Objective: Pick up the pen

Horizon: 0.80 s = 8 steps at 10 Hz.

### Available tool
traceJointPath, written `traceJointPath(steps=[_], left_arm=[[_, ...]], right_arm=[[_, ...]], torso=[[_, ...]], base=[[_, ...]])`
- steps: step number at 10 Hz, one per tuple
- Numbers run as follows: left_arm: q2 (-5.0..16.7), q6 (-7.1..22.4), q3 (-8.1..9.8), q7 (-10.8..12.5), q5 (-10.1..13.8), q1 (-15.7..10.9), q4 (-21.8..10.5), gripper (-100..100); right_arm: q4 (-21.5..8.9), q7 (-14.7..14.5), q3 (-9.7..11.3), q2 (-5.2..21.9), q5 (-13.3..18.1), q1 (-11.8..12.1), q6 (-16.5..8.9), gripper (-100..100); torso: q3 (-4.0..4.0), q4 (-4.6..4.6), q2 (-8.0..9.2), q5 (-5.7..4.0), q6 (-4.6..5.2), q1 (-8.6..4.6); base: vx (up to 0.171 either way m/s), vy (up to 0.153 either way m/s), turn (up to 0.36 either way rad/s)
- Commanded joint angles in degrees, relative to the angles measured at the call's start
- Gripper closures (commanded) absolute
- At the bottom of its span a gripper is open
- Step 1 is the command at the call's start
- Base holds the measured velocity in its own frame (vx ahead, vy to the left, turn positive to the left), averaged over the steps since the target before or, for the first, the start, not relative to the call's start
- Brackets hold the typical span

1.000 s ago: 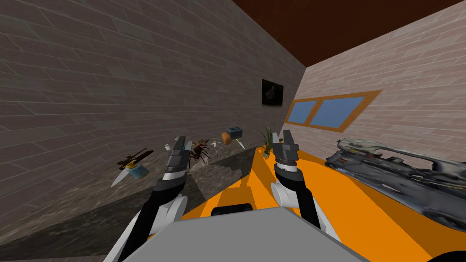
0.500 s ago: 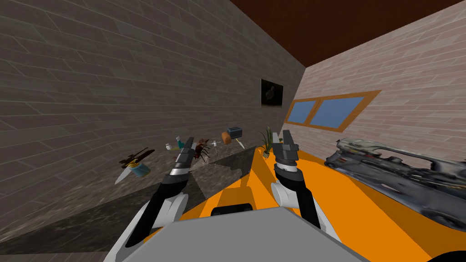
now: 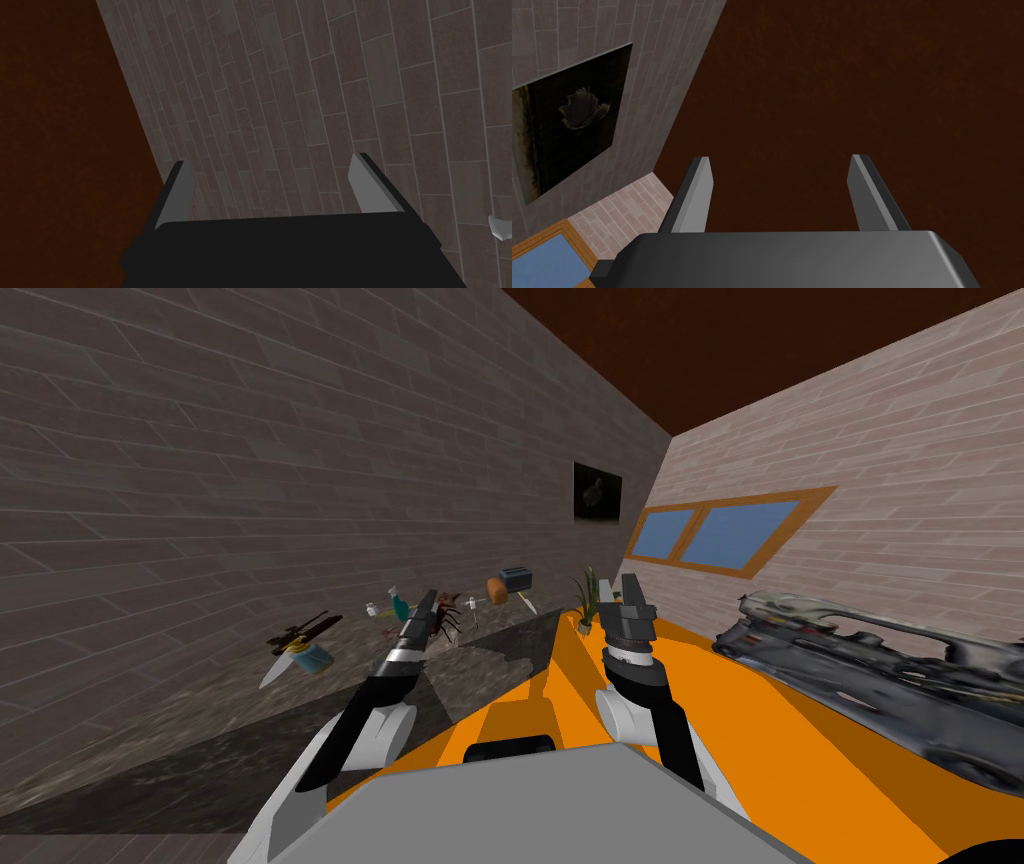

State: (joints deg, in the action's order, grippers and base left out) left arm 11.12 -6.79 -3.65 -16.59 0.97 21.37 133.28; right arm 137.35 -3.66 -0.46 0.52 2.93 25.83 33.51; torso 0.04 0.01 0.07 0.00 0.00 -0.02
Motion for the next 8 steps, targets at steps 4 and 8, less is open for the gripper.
traceJointPath(steps=[4, 8], left_arm=[[1.8, 7.7, -0.34, -3.3, 1.6, -3.0, -1.4, -100], [2.5, 13.7, -0.46, -4.6, 2.3, -4.4, -2.1, -100]], right_arm=[[0.0, 0.0, 0.0, 0.0, 0.0, 0.0, 0.0, 0], [0.0, 0.0, 0.0, 0.0, 0.0, 0.0, 0.0, 0]], torso=[[0.00, 0.00, -0.01, 0.00, -0.01, 0.01], [0.00, 0.00, -0.01, 0.00, -0.01, 0.00]], base=[[-0.020, -0.004, 0.003], [-0.016, -0.004, 0.000]])
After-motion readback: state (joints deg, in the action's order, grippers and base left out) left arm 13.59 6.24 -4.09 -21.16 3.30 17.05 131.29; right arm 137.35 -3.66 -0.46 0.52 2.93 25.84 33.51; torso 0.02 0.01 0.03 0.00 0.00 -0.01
